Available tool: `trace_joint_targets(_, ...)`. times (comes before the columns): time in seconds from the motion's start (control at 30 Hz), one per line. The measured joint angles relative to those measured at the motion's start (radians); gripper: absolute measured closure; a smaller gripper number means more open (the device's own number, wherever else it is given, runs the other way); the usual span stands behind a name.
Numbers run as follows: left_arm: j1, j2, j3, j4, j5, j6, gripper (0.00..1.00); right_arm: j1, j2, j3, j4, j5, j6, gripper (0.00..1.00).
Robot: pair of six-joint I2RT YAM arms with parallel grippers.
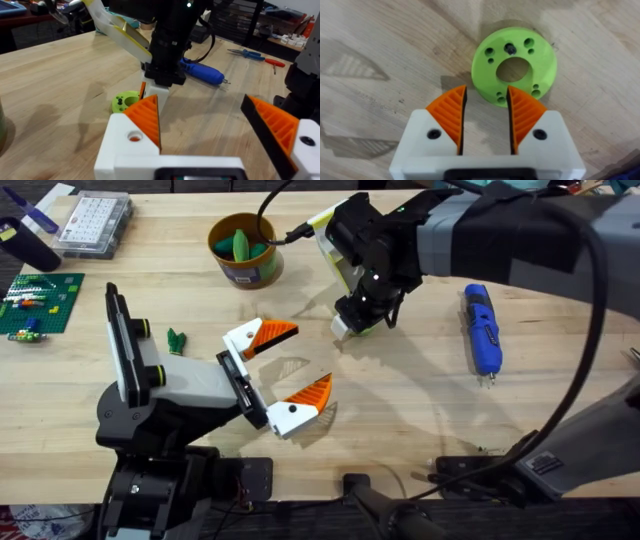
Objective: Pick up the gripper from the table and insert it into the empty holder that is missing its gripper. Then pick up a screw, insert it into the mounting hole, and use the screwdriver to tighten it. Finally, clean up the table by picking up the vegetable and placing it into the bucket.
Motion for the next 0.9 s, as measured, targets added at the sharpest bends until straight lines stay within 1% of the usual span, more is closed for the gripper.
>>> trace_joint_targets(0.63,0.000,0.000,0.000,-0.001,0.000,-0.001,0.012,0.000,0.000,0.003,0.001,0.005,-0.001,0.587)
trace_joint_targets(0.9,0.000,0.000,0.000,-0.001,0.000,-0.003,0.012,0.000,0.001,0.011,0.064,0.033,-0.003,0.587)
